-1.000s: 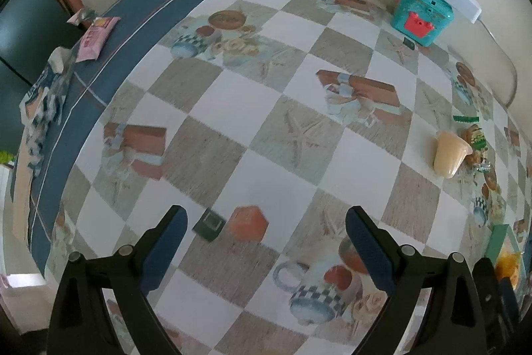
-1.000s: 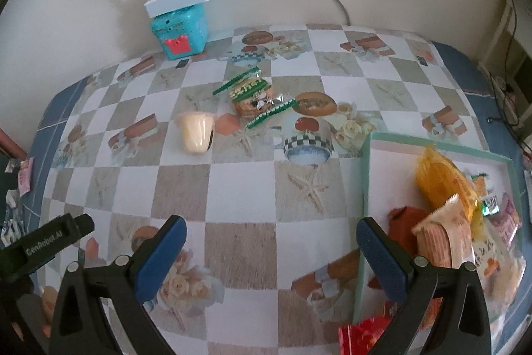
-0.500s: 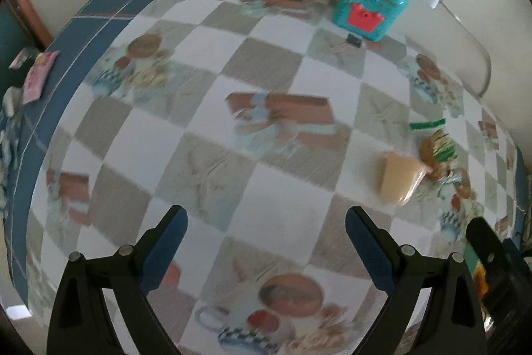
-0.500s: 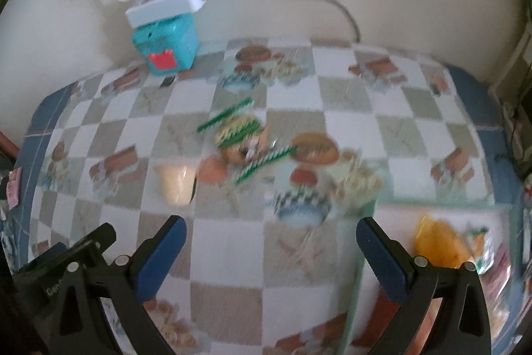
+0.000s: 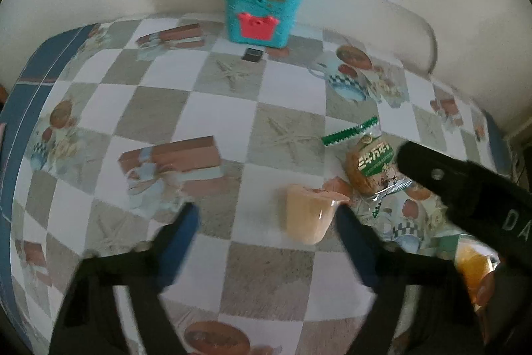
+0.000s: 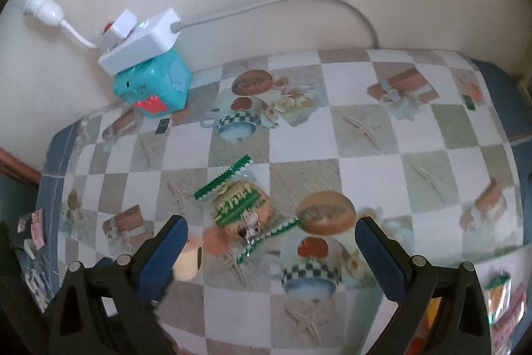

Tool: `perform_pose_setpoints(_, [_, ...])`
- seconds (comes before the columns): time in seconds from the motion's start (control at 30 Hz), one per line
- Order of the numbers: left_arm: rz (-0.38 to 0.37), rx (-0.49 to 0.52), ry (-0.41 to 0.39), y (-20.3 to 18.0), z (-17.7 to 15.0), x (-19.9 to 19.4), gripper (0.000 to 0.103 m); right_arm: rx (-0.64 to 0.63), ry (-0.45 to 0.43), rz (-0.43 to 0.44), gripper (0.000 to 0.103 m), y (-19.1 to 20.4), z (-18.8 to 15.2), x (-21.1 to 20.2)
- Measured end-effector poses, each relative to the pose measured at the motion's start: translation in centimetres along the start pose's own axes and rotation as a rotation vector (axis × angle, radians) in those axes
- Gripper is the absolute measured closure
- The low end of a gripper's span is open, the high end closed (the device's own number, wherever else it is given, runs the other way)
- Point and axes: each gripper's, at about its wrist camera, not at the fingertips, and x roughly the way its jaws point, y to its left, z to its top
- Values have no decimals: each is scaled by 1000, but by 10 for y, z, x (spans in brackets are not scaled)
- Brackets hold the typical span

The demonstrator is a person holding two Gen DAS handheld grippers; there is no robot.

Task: Organize snacks
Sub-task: 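Grasp the cream pudding cup with left tool while right tool grasps the green biscuit, then lift the pudding cup and green biscuit and carry them over the tray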

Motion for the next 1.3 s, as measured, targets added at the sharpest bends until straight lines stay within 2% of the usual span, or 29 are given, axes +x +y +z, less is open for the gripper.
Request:
perform_pose_setpoints(0.07, [-8, 5, 5, -4, 0, 5, 26, -20, 14, 2, 11, 3, 2, 8])
perform_pose_setpoints(0.13, [-16, 10, 3, -5, 0, 9, 27, -34, 35, -8, 11, 6, 4, 18])
perform_pose_setpoints(0.27, [-3, 2, 16, 0, -1, 16, 43, -50, 68, -16, 19, 8, 6, 33])
perform_pose_setpoints(0.37, [8, -15, 13, 10, 0, 19, 44, -69, 85, -10, 19, 13, 5, 41])
perform_pose_setpoints(0.5, [24, -30, 1, 24, 0, 17, 61, -84, 93, -17, 23, 19, 5, 49])
perform_pose_setpoints(0.53, [23, -39, 2, 28, 0, 16, 62, -86, 96, -17, 28, 20, 4, 50])
perform_pose_setpoints(0.73, [32, -79, 7, 45, -5, 11, 63, -96, 82, -26, 34, 24, 0, 50])
perform_pose_setpoints(0.93, [100, -112, 33, 52, -21, 3, 63, -82, 89, -28, 35, 19, -18, 41])
perform_pose_setpoints(1.1, [119, -152, 59, 55, -45, -6, 63, -50, 90, 33, 36, 15, -37, 16])
perform_pose_setpoints(1.23, [123, -180, 77, 55, -67, -14, 64, -66, 42, 72, 36, 15, -57, -18])
perform_pose_setpoints(1.3, [118, -195, 89, 55, -76, -20, 69, -62, 30, 86, 36, 12, -70, -35])
